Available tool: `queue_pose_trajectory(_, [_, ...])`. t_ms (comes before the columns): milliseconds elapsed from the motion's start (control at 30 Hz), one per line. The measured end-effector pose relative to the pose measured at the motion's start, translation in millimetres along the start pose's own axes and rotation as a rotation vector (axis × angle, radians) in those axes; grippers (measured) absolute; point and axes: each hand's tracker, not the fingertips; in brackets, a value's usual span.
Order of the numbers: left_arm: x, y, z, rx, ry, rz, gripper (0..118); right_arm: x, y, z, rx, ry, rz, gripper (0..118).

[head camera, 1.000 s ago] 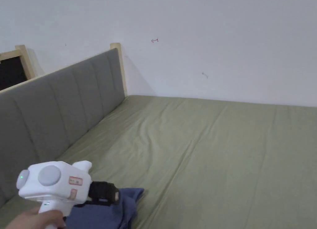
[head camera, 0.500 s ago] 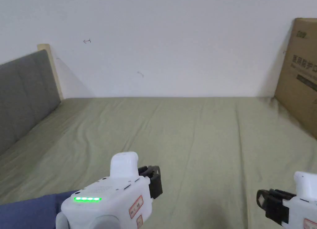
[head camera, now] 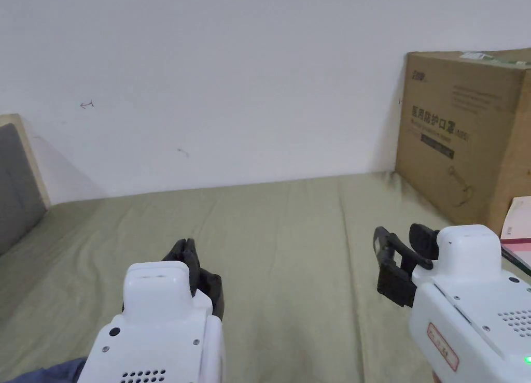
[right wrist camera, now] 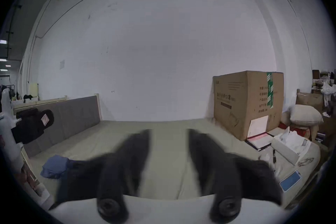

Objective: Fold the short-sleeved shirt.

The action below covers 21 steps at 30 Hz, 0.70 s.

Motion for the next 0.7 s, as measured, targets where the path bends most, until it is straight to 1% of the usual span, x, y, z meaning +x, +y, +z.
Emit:
queue_pose_trajectory(33, [-1.1,-0.1,0.4,-0.012,-0.028,-0.002,45,-1.2,0.8,1.9,0.009,-0.015,0.008,97])
queue_pose_trajectory(67, [-2.0,-0.5,0.7,-0.022,-0.086,0.004,61,-1.6,1.3,4.4,0.017,-0.017,0.006,104])
queue_pose_trajectory(100, [-1.0,0.5,0.2,-0.025,-0.089,0.003,75,-1.8,2.0,6.8,0.03,-0.013,0.005,106])
queue_pose_trajectory(133, [0.5,0.4,1.2,-0.027,-0.076,-0.005,75,-2.7,3.7,8.5,0.04,-0.012,0.006,108])
queue_pose_trajectory(200, [0.9,-0.3,5.1,-0.028,-0.074,-0.006,84,-6.8,5.7,7.7,0.041,-0.024,0.016,110])
queue_pose_trajectory(233, [1.7,0.8,5.8,-0.027,-0.074,-0.002,97,-8.1,5.8,6.8,0.037,-0.029,0.019,117])
queue_pose_trajectory(267, [2.0,1.2,6.2,-0.029,-0.07,0.002,106,-7.9,7.1,8.4,0.042,-0.028,0.016,118])
queue_pose_trajectory(300, [2.1,1.5,6.9,-0.032,-0.067,0.002,112,-9.0,7.2,8.6,0.04,-0.032,0.013,118])
queue_pose_trajectory(333, [2.1,2.0,7.9,-0.03,-0.063,0.0,114,-10.5,7.0,8.3,0.036,-0.036,0.012,118])
queue_pose_trajectory(500, [-1.8,4.9,8.6,-0.026,-0.041,0.007,114,-12.3,3.8,8.4,0.016,-0.031,0.033,118])
queue_pose_trajectory(700, [-7.0,7.9,1.8,-0.05,-0.022,0.053,114,-10.8,1.6,7.6,0.005,-0.018,0.031,118])
